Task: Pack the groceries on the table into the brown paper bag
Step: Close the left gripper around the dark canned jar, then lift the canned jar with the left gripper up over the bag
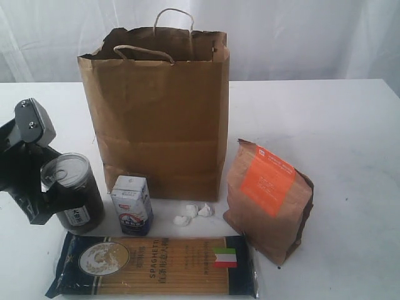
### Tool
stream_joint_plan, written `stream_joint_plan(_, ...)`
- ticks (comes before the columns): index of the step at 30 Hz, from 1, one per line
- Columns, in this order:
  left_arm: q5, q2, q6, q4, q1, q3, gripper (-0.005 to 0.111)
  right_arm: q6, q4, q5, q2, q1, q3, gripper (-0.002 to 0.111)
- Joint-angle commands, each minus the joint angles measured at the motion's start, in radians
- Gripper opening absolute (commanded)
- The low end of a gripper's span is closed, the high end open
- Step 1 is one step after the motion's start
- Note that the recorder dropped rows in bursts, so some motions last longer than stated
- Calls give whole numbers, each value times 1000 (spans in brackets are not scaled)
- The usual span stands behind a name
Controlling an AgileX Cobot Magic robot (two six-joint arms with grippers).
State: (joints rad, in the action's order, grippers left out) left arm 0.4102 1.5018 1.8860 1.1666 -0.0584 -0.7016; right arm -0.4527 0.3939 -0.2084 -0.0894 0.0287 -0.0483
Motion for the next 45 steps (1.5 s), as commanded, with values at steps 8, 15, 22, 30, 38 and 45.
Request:
stream_joint_plan(8, 13, -17, -57, 41, -7, 2, 0, 4, -1, 0, -2, 6, 4, 0)
stream_joint_plan(15, 11, -94, -57, 43, -7, 2, 0, 4, -1, 0, -2, 6, 4, 0)
stream_joint_plan(22, 11, -154, -256, 43, -7, 2, 0, 4, -1, 0, -2, 6, 4, 0)
stream_joint_plan(30, 10, -257, -457, 35, -7, -65, 0, 4, -1, 0, -2, 6, 4, 0)
stream_joint_plan(38, 47, -424, -457, 35, -7, -239, 0, 4, -1, 0, -2, 6, 4, 0)
stream_joint_plan(45, 45, -518, -457, 37, -7, -364, 0, 4, -1, 0, -2, 6, 4, 0)
